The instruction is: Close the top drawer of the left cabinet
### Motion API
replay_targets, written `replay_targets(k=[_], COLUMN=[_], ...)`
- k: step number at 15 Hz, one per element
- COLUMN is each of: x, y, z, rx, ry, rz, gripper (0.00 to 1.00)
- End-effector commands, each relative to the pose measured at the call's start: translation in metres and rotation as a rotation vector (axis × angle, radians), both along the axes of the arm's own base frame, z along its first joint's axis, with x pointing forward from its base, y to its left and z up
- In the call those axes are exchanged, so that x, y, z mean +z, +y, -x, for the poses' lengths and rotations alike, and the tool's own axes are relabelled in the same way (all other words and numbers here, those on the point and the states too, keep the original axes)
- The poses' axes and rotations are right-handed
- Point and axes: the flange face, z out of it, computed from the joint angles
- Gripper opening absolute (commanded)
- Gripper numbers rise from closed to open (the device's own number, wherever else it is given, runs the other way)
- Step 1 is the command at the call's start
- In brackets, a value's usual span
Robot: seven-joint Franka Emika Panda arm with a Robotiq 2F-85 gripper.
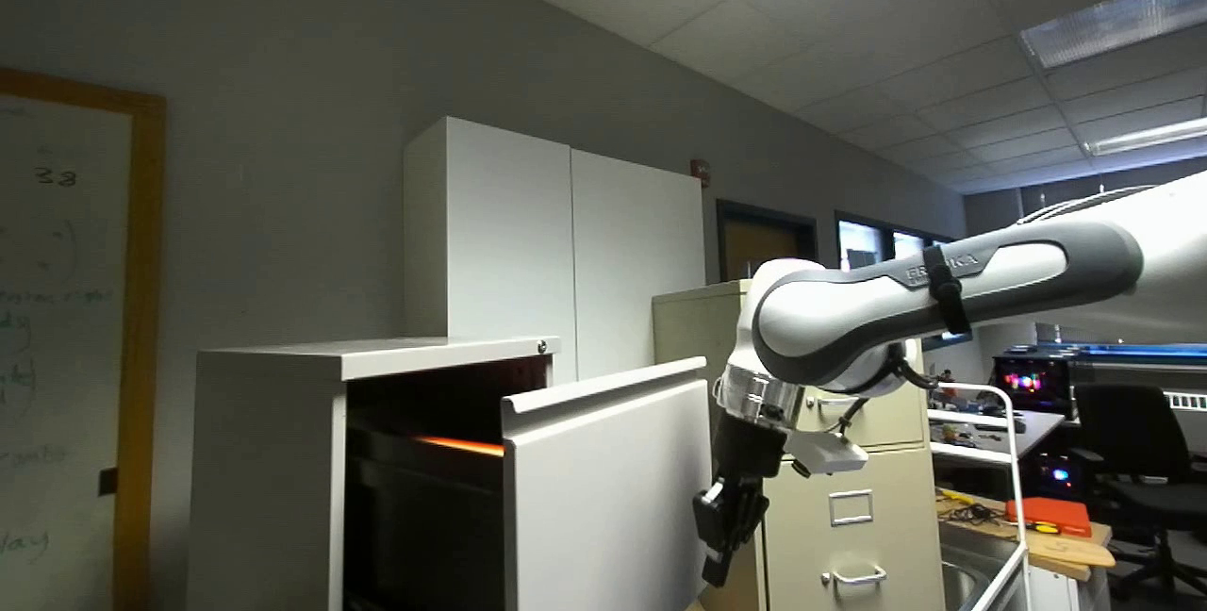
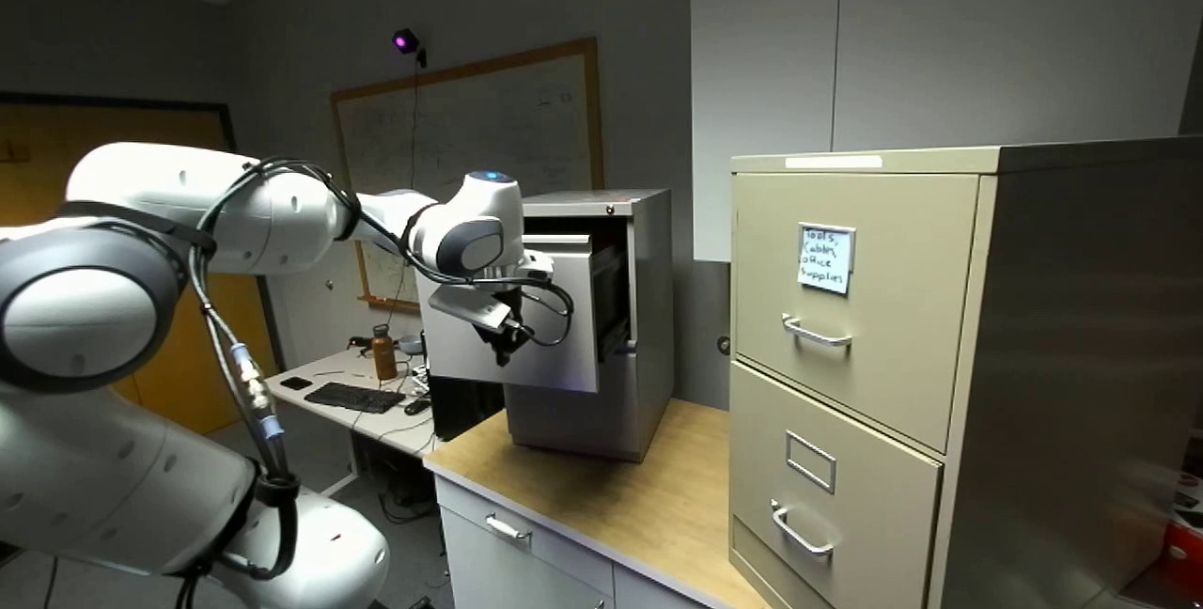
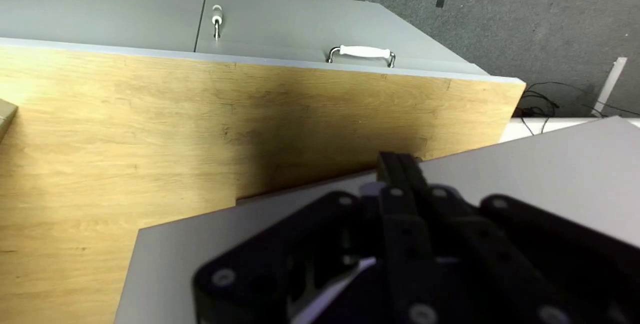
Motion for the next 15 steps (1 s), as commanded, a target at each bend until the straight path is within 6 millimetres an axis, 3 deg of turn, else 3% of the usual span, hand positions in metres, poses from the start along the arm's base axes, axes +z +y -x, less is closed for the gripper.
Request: replay_targets(k=[1, 8, 15], x=[0.007, 0.014, 0.044], y=[0.004, 0.015, 0.077], z=[0.001, -0.008, -0.033], rx=[0.025, 0.051, 0.174], ry=[-0.028, -0.061, -0.156], rz=[0.018, 0.017, 0.039], gripper=[0.00, 0.00, 0.00])
